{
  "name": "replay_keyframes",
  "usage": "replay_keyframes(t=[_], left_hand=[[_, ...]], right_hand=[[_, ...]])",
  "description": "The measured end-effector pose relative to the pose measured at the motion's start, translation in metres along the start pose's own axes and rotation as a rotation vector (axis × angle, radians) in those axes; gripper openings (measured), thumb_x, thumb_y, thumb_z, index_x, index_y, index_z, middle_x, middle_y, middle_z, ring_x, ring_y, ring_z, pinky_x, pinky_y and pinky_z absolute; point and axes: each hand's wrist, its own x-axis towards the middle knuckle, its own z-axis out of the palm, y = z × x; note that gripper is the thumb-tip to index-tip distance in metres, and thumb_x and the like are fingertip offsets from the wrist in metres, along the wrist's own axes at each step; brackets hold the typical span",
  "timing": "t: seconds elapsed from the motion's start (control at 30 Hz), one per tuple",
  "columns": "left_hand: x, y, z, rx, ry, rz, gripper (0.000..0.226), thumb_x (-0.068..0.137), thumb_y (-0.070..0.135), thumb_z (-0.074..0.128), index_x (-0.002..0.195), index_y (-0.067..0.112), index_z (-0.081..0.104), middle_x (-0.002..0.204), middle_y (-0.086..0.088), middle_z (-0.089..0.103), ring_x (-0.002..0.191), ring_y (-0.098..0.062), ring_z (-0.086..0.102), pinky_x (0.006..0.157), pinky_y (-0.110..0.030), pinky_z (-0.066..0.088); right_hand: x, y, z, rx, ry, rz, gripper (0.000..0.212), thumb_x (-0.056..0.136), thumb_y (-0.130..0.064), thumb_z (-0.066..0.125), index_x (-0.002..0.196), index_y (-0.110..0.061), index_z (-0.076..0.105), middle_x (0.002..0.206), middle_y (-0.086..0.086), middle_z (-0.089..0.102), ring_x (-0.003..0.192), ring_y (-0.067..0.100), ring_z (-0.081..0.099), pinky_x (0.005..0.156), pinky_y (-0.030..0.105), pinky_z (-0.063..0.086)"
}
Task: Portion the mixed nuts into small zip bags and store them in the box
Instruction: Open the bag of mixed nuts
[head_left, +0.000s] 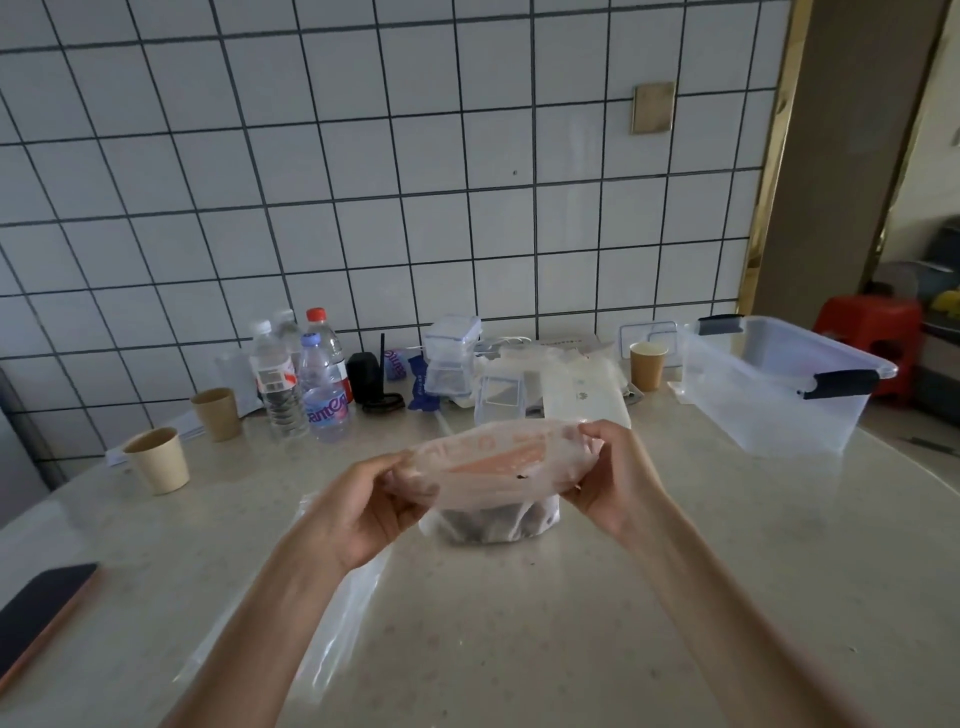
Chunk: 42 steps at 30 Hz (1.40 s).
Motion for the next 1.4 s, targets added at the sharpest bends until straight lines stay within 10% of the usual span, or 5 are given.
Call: replay_keyframes(t=[0.3,0.6,0.73,0.97,1.4], left_hand=[[0.006,-0.001,0.006,0.143,0.092,0.058,0.025,0.099,0.026,0.064,0.107,0.005,0.075,0.090,-0.011,0.076,0.068,-0.018,0.069,0.060,-0.028,0.061],[0.014,-0.018,0.021,-0.233,-0.011,0.056,0.027,0.104,0.002,0.044,0.097,-0.001,0.070,0.076,-0.012,0.075,0.059,-0.018,0.073,0.053,-0.026,0.061],[0.013,-0.024,0.020,-0.338,-0.061,0.062,0.025,0.107,0.011,0.045,0.099,0.001,0.066,0.063,-0.006,0.069,0.045,-0.013,0.065,0.043,-0.021,0.053],[-0.004,-0.029,-0.016,-0.143,0.043,-0.061,0.028,0.084,0.021,0.075,0.106,0.004,0.069,0.089,-0.015,0.073,0.076,-0.026,0.073,0.078,-0.042,0.065],[0.004,-0.038,0.005,-0.538,-0.139,0.164,0.026,0.088,0.004,0.052,0.090,-0.007,0.076,0.090,-0.019,0.078,0.073,-0.025,0.079,0.067,-0.037,0.066]], right_hand=[[0.006,-0.009,-0.014,-0.444,-0.036,-0.144,0.033,0.087,-0.046,0.078,0.095,-0.014,0.083,0.070,0.007,0.059,0.051,0.023,0.057,0.054,0.036,0.058],[0.019,0.006,-0.003,0.056,-0.155,0.093,0.027,0.104,-0.026,0.052,0.083,-0.010,0.055,0.056,-0.002,0.053,0.035,0.006,0.043,0.033,0.017,0.033],[0.017,0.012,-0.008,0.303,-0.137,0.140,0.031,0.106,-0.030,0.051,0.102,-0.002,0.064,0.068,0.005,0.064,0.045,0.010,0.059,0.043,0.019,0.050],[0.007,0.004,-0.033,0.082,-0.035,0.050,0.024,0.097,-0.018,0.067,0.116,-0.004,0.069,0.096,0.014,0.075,0.082,0.027,0.073,0.081,0.039,0.061],[0.011,0.031,-0.014,0.600,-0.066,0.058,0.030,0.105,0.000,0.036,0.092,0.004,0.063,0.070,0.013,0.069,0.050,0.020,0.067,0.046,0.028,0.057]])
